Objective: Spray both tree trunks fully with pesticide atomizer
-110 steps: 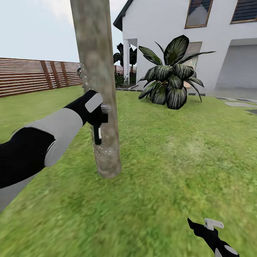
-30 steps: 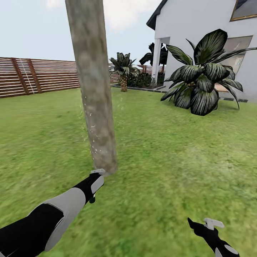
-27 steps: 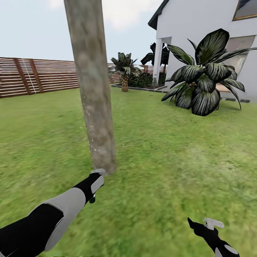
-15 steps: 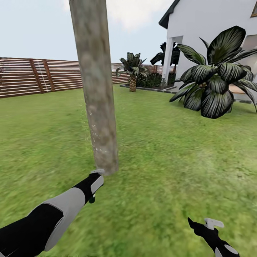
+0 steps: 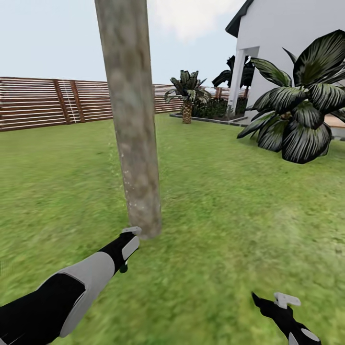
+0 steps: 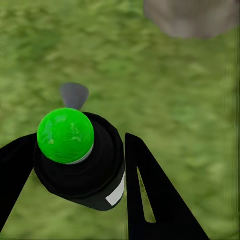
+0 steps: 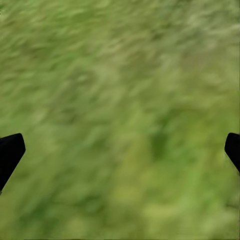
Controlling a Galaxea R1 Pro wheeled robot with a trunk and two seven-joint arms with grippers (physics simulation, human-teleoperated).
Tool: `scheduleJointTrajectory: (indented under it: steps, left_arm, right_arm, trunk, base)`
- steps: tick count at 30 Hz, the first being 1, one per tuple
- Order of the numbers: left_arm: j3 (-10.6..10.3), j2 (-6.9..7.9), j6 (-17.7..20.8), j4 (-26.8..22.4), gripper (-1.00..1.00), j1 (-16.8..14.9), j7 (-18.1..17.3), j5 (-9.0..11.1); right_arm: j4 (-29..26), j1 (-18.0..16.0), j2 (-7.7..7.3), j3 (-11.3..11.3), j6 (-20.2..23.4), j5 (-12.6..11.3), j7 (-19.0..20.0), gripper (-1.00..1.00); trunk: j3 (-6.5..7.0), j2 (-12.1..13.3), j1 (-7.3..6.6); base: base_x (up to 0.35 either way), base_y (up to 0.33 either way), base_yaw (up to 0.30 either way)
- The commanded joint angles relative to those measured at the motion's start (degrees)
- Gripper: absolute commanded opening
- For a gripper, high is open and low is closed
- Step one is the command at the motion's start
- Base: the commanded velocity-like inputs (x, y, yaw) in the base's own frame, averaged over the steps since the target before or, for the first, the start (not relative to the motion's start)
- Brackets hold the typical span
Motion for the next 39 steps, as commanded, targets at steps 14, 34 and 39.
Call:
scheduleJointTrajectory:
  steps: [14,34,39]
  left_arm:
    - [-0.04,-0.07,-1.77,-0.15,-1.00,0.00,-0.13,-0.06]
    - [0.58,5.39,36.83,-24.27,-1.00,-12.56,-22.22,-14.47]
    - [0.46,5.00,37.22,-24.19,-1.00,-14.45,-15.92,-14.28]
  right_arm:
    - [0.08,0.00,0.00,0.04,-0.05,0.09,0.02,1.00]
    - [0.20,0.00,-0.07,0.04,0.00,0.05,0.07,1.00]
    - [0.22,0.00,-0.09,0.04,0.00,0.03,0.03,1.00]
  trunk:
    - [0.00,0.00,0.00]
    - [0.00,0.00,0.00]
    - [0.00,0.00,0.00]
  base:
    - [0.027,-0.239,0.196]
    - [0.000,-0.002,0.001]
    - [0.000,0.000,0.000]
